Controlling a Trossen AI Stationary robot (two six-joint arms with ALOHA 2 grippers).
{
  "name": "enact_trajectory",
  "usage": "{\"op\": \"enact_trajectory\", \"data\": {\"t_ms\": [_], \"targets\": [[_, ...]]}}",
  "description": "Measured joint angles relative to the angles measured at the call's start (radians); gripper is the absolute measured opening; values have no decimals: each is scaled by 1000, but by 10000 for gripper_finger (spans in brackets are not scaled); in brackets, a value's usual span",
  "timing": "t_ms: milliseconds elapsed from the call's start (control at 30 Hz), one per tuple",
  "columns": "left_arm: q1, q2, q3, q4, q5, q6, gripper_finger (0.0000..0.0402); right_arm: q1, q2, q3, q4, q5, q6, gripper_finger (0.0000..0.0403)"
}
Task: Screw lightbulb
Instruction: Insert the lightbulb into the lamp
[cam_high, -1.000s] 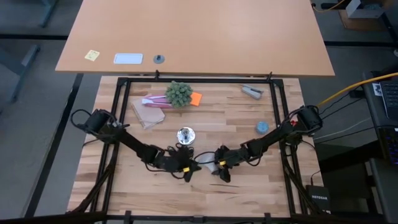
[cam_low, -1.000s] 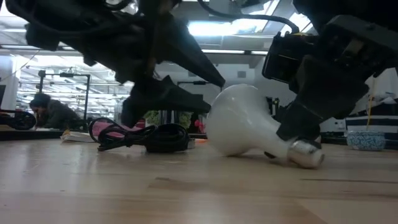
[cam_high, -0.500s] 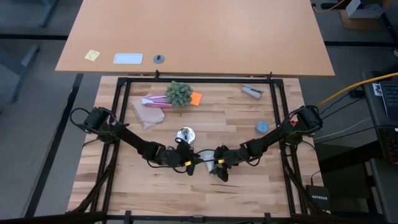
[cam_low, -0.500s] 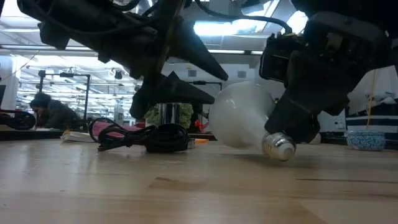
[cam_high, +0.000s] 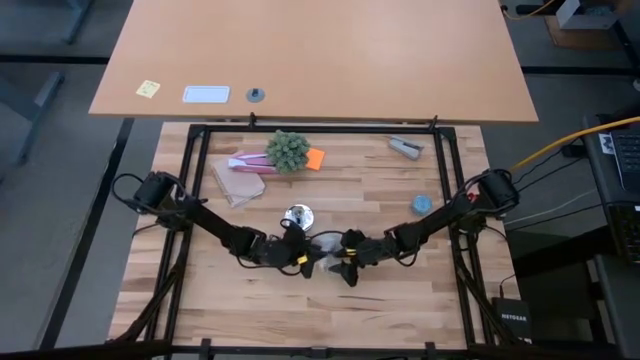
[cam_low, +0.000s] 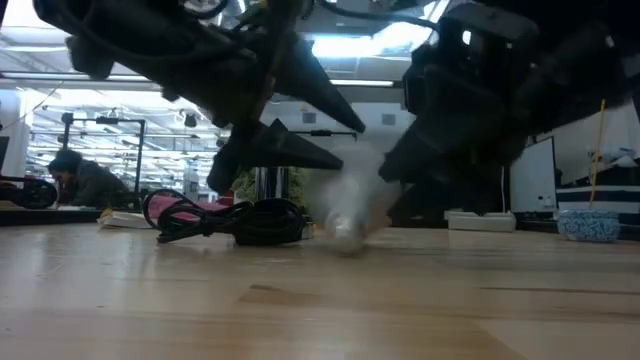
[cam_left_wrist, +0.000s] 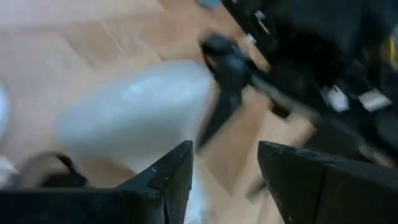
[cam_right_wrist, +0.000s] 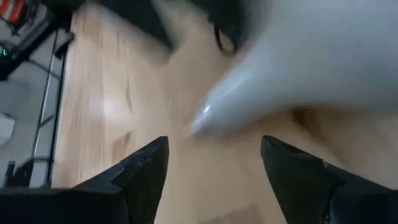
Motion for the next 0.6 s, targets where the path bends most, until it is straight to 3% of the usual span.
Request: {"op": "enact_trajectory", "data": {"t_ms": [433,600], "targets": [[47,0,0,-65,-15,36,170,1,0,-2,-21,95,-3,259],[46,0,0,-146,-15,23,170,1,0,-3,-26,114,-119,259]]}}
